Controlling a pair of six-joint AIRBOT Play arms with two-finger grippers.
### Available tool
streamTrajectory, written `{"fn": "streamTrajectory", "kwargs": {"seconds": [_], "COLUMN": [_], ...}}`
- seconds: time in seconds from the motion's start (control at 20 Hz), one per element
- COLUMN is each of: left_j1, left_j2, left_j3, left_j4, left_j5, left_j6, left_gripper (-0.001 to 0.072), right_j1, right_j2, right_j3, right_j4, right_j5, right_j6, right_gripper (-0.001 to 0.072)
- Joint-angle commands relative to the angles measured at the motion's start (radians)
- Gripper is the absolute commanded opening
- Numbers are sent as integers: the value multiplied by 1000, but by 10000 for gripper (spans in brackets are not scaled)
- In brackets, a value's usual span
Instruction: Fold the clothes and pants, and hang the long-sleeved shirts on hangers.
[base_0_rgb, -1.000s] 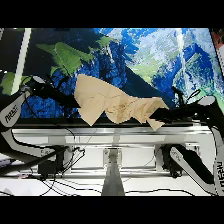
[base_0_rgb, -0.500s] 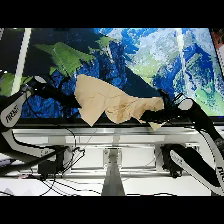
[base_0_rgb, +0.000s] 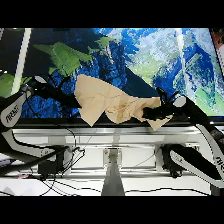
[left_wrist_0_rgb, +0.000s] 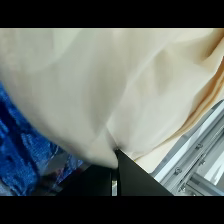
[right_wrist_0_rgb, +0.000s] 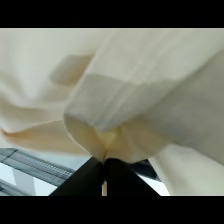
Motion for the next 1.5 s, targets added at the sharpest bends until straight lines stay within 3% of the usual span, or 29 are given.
{"fn": "streamTrajectory", "kwargs": {"seconds": [0.0,0.2,0.5,0.7,1.0,1.1,1.25,1.35,1.45], "left_j1": [0,14,142,274,400,425,432,432,431], "left_j2": [7,73,303,524,809,859,877,857,813], "left_j3": [27,209,607,696,696,696,694,683,657], "left_j4": [-4,-77,-307,-435,-417,-344,-155,-62,-27], "left_j5": [-29,-85,-34,192,529,583,573,503,345], "left_j6": [-3,-17,-36,-38,-37,-37,-77,-161,-188], "left_gripper": [17,16,16,17,16,17,17,17,17], "right_j1": [2,0,0,0,0,0,0,0,0], "right_j2": [-6,38,159,257,404,438,450,441,435], "right_j3": [98,336,779,977,1086,1086,1086,1081,1037], "right_j4": [-9,-72,-233,-308,-308,-308,-308,-308,-303], "right_j5": [60,100,74,-43,-122,-58,174,383,573], "right_j6": [-34,-48,-46,-43,-43,-43,-43,-43,-43], "right_gripper": [10,10,10,10,10,10,10,10,10]}}
